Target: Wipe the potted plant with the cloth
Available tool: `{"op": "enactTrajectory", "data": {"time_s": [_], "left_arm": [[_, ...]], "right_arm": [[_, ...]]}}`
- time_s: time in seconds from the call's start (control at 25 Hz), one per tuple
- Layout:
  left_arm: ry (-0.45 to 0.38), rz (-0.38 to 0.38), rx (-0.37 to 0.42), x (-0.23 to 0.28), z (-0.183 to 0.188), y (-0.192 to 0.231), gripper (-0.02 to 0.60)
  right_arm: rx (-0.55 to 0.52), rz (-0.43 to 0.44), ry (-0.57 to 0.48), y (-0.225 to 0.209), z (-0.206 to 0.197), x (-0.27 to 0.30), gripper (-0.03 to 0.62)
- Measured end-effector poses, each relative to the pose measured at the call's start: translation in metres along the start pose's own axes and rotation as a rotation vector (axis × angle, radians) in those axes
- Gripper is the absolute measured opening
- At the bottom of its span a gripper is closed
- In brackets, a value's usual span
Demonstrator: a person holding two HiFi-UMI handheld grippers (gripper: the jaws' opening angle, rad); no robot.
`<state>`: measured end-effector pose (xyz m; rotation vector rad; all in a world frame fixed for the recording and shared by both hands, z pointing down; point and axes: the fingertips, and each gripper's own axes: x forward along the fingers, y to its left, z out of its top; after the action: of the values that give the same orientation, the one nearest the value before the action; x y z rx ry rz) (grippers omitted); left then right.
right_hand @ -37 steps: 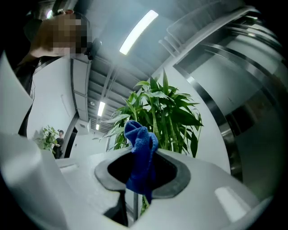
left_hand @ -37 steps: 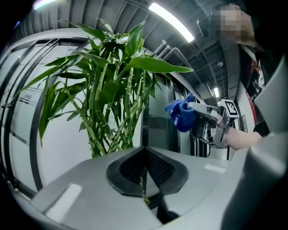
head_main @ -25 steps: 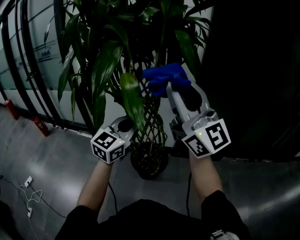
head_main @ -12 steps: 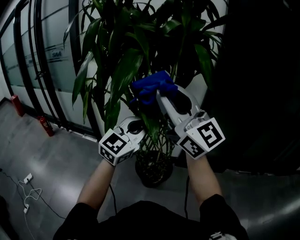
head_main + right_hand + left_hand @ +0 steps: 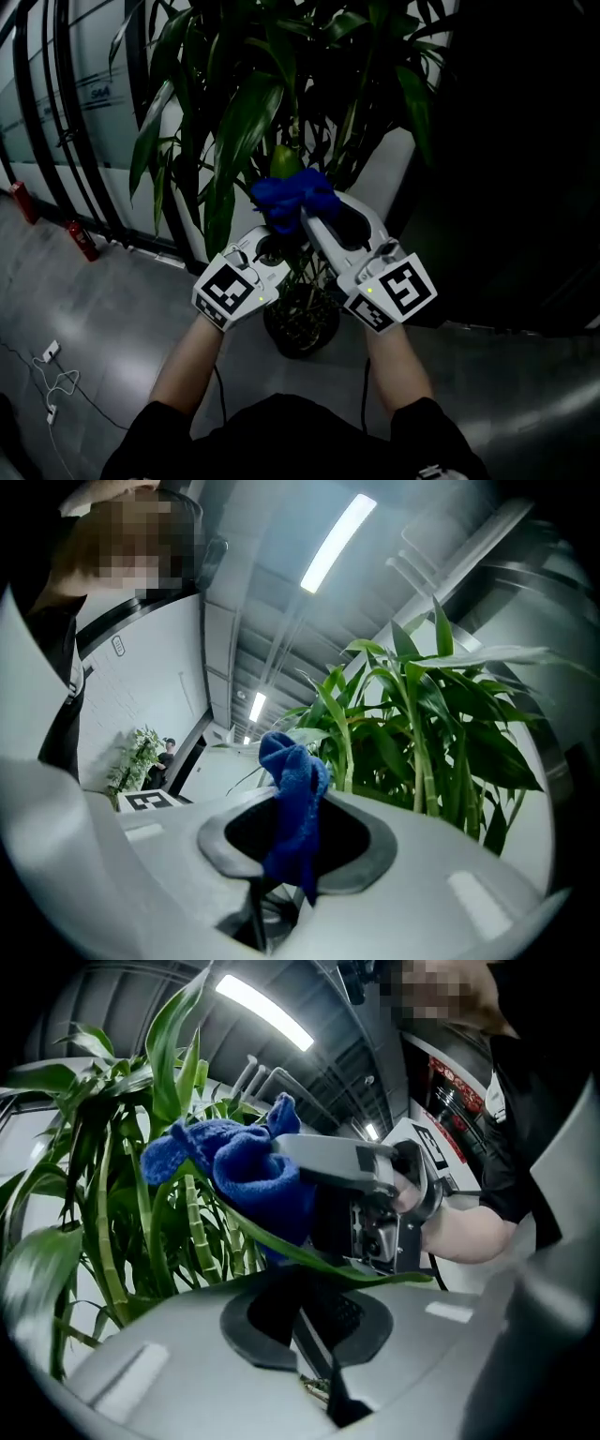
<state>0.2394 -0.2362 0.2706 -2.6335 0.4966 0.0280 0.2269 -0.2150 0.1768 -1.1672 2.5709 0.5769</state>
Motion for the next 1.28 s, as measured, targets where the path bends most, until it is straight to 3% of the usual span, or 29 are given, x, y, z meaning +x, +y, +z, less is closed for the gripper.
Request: {"op": "enactTrajectory", "data": {"time_s": [0.52, 0.8, 1.28], "left_arm": [[0.006, -0.006, -0.127, 0.001, -0.039, -0.009, 0.007], [0.038, 0.024, -0.115, -0.009, -0.056, -0.014, 0.007], [0.1, 0.086, -0.163, -0.033, -0.076, -0.02, 0.006]], "right_arm": [[0.092, -0.038, 0.084, 0.002, -0.049, -0.023, 0.104], [0.129, -0.031, 0.104, 0.01, -0.068, -0.026, 0.104], [0.192, 0.015, 0.174, 0.03, -0.103, -0.033, 0.104]]}}
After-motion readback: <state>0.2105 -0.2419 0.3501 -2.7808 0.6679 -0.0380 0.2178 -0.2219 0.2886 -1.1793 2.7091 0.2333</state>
